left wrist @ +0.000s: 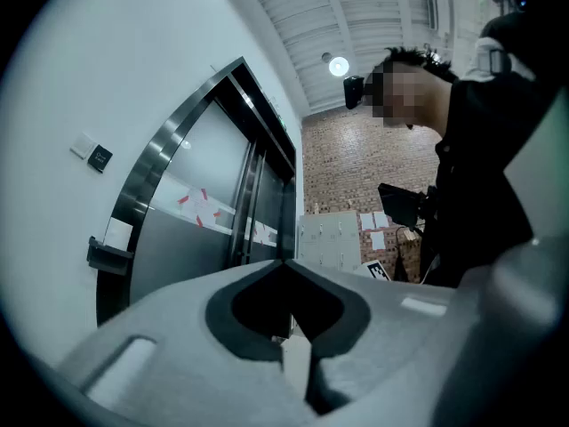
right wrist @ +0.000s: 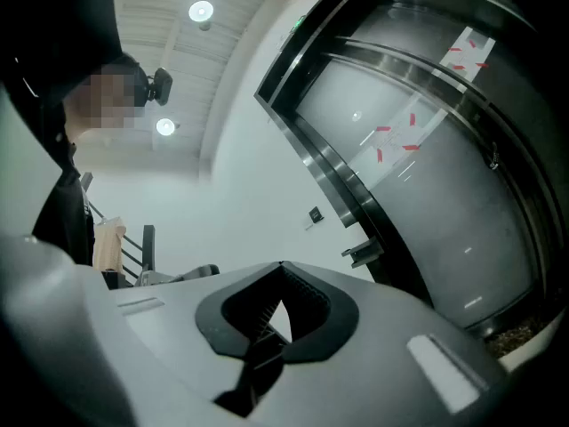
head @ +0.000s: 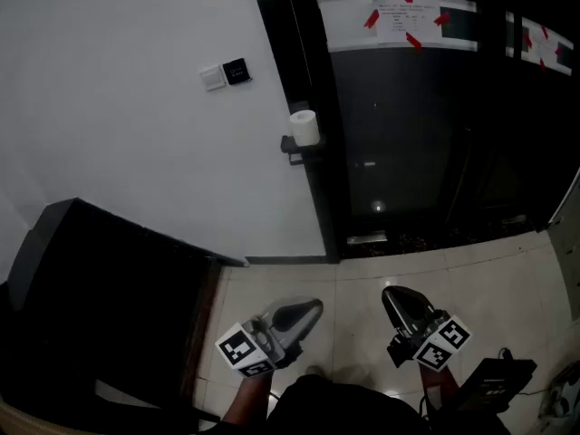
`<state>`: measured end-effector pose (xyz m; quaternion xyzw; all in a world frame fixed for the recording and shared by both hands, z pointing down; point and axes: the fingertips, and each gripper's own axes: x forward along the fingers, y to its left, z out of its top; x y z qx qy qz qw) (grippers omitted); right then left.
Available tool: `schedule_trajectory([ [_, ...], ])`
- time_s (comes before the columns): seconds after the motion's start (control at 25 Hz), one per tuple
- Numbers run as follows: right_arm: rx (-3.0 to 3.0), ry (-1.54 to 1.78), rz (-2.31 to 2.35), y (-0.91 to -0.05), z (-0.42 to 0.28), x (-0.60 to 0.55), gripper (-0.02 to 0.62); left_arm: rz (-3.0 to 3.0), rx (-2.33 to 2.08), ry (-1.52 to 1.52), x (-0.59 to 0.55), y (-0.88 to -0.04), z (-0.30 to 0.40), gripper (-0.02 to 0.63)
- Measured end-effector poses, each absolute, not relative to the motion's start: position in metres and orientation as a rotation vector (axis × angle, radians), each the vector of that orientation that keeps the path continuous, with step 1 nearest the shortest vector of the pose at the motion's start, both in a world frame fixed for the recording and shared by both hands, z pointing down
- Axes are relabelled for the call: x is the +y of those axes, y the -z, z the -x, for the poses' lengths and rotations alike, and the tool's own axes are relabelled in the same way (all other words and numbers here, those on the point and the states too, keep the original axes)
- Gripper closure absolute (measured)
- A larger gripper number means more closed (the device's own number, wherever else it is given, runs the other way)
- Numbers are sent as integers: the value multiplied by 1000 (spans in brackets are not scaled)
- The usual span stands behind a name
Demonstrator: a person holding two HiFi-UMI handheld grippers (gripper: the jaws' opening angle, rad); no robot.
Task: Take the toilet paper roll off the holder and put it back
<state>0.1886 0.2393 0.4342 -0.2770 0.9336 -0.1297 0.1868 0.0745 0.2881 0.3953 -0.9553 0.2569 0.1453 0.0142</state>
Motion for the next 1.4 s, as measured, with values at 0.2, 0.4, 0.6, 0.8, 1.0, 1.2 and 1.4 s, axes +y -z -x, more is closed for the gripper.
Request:
schedule_trajectory([
  [0.2,2652,362,777,-437,-190,222,595,2998,862,-358,262,-415,-72,609],
  [0.4,2693,341,798,-437,-180,185,595,3011,810,-394,220,-413,-71,609],
  [0.6,2759,296,842,-437,-144,121,595,3021,719,-528,152,-394,-48,609],
  [0.8,2781,235,924,-427,-96,29,595,3044,654,-548,58,-389,-2,609],
  [1.0,2760,241,1022,-408,-51,-66,595,3053,581,-551,-29,-369,43,609],
  [1.2,2772,231,1068,-397,-19,-136,595,3056,577,-642,-89,-360,81,609],
  [1.4,2803,198,1093,-395,-2,-185,569,3050,633,-658,-120,-358,97,609],
])
